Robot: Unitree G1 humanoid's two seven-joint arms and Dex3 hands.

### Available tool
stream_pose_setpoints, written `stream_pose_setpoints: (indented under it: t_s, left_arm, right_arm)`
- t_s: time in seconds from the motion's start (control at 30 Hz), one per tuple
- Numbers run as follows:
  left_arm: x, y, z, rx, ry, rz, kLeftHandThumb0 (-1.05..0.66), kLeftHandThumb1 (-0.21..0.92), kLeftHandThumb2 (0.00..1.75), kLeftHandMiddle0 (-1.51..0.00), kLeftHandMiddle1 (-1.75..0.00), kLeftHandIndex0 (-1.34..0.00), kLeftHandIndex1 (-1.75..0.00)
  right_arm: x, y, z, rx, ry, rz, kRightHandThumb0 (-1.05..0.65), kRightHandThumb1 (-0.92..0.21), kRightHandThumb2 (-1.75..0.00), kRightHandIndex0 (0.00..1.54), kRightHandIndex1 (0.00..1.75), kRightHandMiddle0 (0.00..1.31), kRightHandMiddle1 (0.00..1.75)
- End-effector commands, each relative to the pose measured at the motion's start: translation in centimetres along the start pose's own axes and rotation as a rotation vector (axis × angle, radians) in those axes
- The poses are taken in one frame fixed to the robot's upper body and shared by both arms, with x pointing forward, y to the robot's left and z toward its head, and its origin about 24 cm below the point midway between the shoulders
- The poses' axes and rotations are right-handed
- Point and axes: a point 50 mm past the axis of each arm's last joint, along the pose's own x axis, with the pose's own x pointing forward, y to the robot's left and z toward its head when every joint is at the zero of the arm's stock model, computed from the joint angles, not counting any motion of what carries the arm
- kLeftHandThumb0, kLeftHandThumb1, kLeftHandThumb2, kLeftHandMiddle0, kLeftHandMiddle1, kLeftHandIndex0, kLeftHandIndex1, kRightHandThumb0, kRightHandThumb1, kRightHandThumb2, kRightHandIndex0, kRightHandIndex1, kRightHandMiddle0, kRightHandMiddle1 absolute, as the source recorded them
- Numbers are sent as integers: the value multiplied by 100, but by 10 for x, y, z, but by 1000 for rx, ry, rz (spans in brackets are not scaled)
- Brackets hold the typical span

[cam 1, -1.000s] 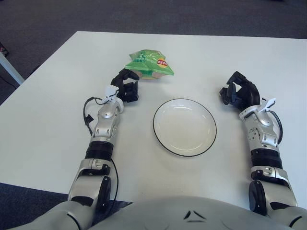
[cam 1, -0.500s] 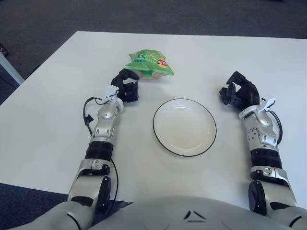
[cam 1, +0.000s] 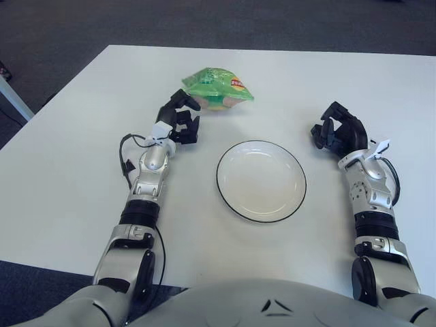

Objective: Put the snack into the plate.

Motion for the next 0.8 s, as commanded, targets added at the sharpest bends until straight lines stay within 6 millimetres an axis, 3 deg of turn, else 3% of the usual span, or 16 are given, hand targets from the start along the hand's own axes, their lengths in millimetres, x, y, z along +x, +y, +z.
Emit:
stream_pose_setpoints:
  t_s: [0.0,0.4,0.77]
  left_arm:
    - [-26,-3,-20,63,30,-2,-44,45,115,-115,-175,-51,-175]
    - [-33,-3,6,268,-246,47,-45,39,122,-123,-175,-55,-175]
    - [-43,-2,25,335,-514,233,-48,32,132,-132,-175,-61,-175]
  right_arm:
    - [-11,0,-23,32,82,-28,-46,-40,-122,126,175,55,175]
    - [-11,0,-22,40,91,-27,-46,-40,-121,125,175,55,175]
    - [-10,0,-21,41,90,-31,-46,-39,-123,126,175,56,175]
